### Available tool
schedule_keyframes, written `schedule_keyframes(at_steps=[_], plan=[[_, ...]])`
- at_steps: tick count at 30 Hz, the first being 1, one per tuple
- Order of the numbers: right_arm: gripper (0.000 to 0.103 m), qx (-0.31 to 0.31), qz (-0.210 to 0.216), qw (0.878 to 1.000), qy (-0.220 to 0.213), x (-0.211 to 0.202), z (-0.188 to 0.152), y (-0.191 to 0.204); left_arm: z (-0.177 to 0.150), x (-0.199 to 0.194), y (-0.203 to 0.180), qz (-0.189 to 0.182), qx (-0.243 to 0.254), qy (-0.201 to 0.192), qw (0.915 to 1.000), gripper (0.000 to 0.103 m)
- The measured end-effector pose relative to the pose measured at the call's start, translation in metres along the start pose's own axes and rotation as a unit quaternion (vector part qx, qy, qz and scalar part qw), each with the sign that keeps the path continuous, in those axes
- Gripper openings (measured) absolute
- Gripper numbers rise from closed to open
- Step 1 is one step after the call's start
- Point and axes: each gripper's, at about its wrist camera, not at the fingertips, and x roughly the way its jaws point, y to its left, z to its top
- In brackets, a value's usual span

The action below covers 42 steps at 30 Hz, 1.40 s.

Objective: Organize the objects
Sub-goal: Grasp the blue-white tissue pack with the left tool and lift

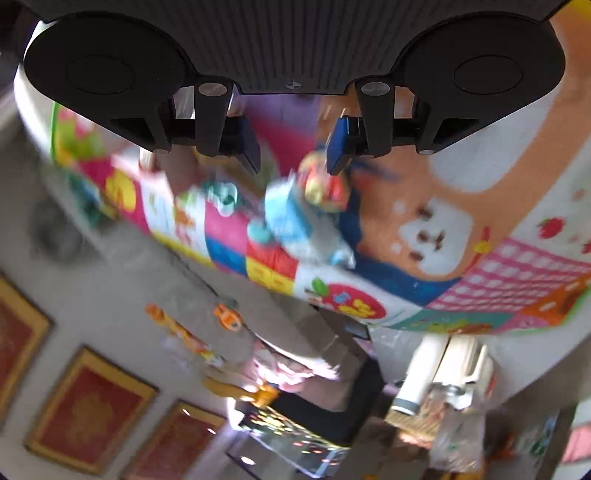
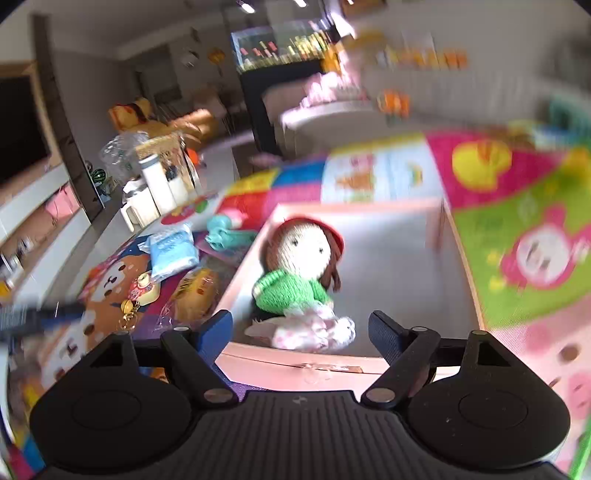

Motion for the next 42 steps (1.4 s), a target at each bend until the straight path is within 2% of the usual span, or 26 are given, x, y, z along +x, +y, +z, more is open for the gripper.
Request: schedule_keyframes(at_steps=[1, 4, 6, 11, 12, 13, 15, 18, 21, 22, 23, 24, 26, 31, 35, 38, 40, 42], plan=[[0.096, -0.009, -0.001, 1.0, -0.014, -0.006, -0.007, 0.006, 0.012, 0.012, -0.003, 0.005, -0.01, 0.004, 0.9999, 0.043], [0.096, -0.027, 0.005, 0.999, -0.03, -0.015, -0.027, 0.023, 0.041, 0.055, -0.021, 0.041, -0.001, 0.022, 0.9989, 0.043], [0.096, -0.04, 0.008, 0.998, -0.037, -0.017, -0.04, 0.033, 0.054, 0.086, -0.029, 0.061, 0.001, 0.053, 0.9967, 0.043], [0.096, -0.063, 0.02, 0.996, -0.053, -0.017, -0.064, 0.045, 0.056, 0.155, -0.041, 0.115, -0.006, 0.11, 0.9873, 0.044], [0.098, -0.057, 0.025, 0.997, -0.05, -0.015, -0.067, 0.045, 0.053, 0.165, -0.042, 0.122, -0.003, 0.11, 0.9864, 0.053], [0.101, -0.045, 0.03, 0.998, -0.041, -0.01, -0.072, 0.043, 0.052, 0.172, -0.043, 0.121, -0.006, 0.103, 0.9872, 0.058], [0.101, -0.032, 0.031, 0.999, -0.007, 0.002, -0.077, 0.044, 0.05, 0.184, -0.042, 0.116, -0.028, 0.097, 0.9881, 0.063], [0.103, -0.028, 0.035, 0.999, -0.025, -0.003, -0.077, 0.042, 0.052, 0.203, -0.039, 0.103, -0.053, 0.091, 0.9891, 0.073], [0.103, -0.019, 0.039, 0.999, -0.023, -0.002, -0.078, 0.039, 0.052, 0.214, -0.05, 0.112, -0.01, 0.084, 0.9902, 0.073], [0.103, -0.017, 0.041, 0.999, -0.02, 0.0, -0.078, 0.038, 0.053, 0.215, -0.055, 0.112, 0.005, 0.093, 0.9894, 0.067], [0.103, -0.014, 0.042, 0.999, -0.016, 0.001, -0.078, 0.038, 0.051, 0.214, -0.057, 0.098, 0.013, 0.107, 0.9894, 0.059], [0.103, -0.009, 0.043, 0.999, -0.014, 0.002, -0.077, 0.036, 0.05, 0.213, -0.056, 0.07, 0.005, 0.127, 0.9894, 0.044], [0.103, 0.001, 0.044, 0.999, -0.011, 0.002, -0.078, 0.033, 0.043, 0.206, -0.053, 0.034, -0.013, 0.169, 0.985, 0.042], [0.103, 0.013, 0.044, 0.999, -0.004, 0.005, -0.077, 0.03, 0.008, 0.157, -0.063, -0.009, 0.081, 0.207, 0.9749, 0.041], [0.103, 0.013, 0.044, 0.999, 0.004, 0.007, -0.076, 0.03, -0.027, 0.107, -0.06, -0.059, 0.098, 0.24, 0.964, 0.041], [0.103, 0.018, 0.048, 0.999, 0.012, 0.009, -0.075, 0.028, -0.038, 0.062, -0.049, -0.098, 0.073, 0.217, 0.9684, 0.04], [0.103, 0.017, 0.036, 0.999, 0.022, 0.011, -0.069, 0.028, -0.032, 0.033, -0.035, -0.123, 0.045, 0.175, 0.9759, 0.04], [0.103, 0.01, 0.037, 0.999, 0.031, 0.008, -0.053, 0.03, -0.024, 0.004, -0.019, -0.117, 0.04, 0.116, 0.9856, 0.04]])
